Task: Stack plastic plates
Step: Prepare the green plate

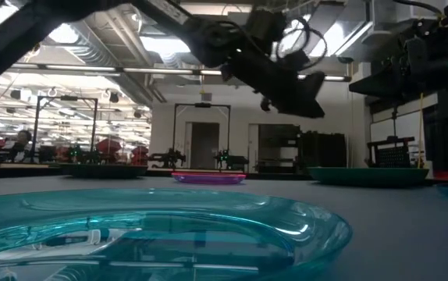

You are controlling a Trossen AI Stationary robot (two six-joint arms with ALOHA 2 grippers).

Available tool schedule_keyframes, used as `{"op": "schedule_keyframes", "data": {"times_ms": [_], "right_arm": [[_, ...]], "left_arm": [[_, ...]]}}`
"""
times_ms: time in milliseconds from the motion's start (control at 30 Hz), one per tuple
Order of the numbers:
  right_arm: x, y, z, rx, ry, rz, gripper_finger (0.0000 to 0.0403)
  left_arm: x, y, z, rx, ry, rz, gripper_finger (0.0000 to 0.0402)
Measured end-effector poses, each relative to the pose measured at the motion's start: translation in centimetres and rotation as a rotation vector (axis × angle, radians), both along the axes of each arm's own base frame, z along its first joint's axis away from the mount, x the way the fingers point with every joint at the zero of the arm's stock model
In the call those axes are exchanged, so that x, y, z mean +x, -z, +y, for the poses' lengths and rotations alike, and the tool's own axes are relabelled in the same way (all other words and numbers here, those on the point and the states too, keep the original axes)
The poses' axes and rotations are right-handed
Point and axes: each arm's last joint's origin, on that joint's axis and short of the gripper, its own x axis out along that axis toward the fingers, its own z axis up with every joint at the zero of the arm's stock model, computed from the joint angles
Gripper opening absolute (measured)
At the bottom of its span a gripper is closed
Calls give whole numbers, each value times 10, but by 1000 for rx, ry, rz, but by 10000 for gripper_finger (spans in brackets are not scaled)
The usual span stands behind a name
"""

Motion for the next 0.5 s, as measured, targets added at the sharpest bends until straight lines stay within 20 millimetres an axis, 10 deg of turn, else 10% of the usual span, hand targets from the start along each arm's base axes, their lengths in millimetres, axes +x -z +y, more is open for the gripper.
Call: {"op": "schedule_keyframes", "data": {"times_ms": [500], "right_arm": [[0,4,0,13,-17,43,0]], "left_arm": [[40,41,25,-19,117,130,161]]}}
